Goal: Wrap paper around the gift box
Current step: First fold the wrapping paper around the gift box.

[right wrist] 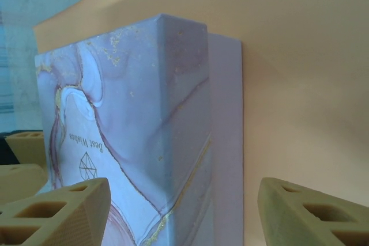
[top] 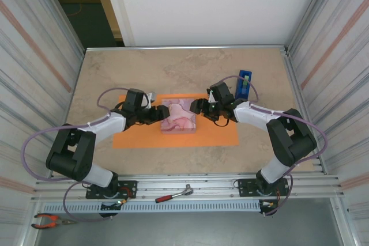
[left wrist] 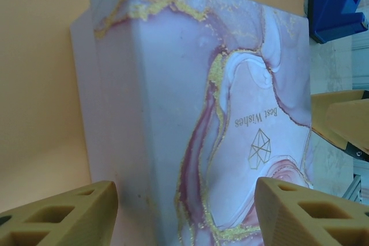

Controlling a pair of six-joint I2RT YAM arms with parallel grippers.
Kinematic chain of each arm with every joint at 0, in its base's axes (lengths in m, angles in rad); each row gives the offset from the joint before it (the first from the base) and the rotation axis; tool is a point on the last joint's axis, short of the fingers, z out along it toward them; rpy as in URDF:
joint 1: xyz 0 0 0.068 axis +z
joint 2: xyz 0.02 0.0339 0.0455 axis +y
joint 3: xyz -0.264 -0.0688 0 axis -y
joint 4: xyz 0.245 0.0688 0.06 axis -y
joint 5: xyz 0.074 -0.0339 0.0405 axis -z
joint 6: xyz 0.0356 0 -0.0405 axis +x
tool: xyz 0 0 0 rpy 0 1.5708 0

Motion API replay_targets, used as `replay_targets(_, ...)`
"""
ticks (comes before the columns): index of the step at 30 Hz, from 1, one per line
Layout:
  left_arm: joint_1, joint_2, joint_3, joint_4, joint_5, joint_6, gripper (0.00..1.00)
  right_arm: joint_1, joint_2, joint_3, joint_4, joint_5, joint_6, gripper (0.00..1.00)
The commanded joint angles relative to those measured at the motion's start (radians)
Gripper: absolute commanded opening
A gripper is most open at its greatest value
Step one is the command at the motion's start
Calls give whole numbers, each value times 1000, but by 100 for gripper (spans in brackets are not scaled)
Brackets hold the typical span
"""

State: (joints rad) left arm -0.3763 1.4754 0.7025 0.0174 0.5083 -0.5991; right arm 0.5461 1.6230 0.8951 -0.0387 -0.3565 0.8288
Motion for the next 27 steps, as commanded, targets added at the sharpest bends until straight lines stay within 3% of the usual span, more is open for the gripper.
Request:
replay_targets(1,-10,13,35,20,18,-1,64,8,12,-7,13,1,13,66)
replay_targets(14,-23,13,53,-3,-9,7,64,-1,-2,-19,1,8,15,65)
replay_targets(22,-6,-45,60,-65,-68,53,66,-99,-264,-177,-173,197,7,70)
replay_targets(27,-1,-11,79,-60,-48,60,66,-226,-415,-306,-266,209,-27,72)
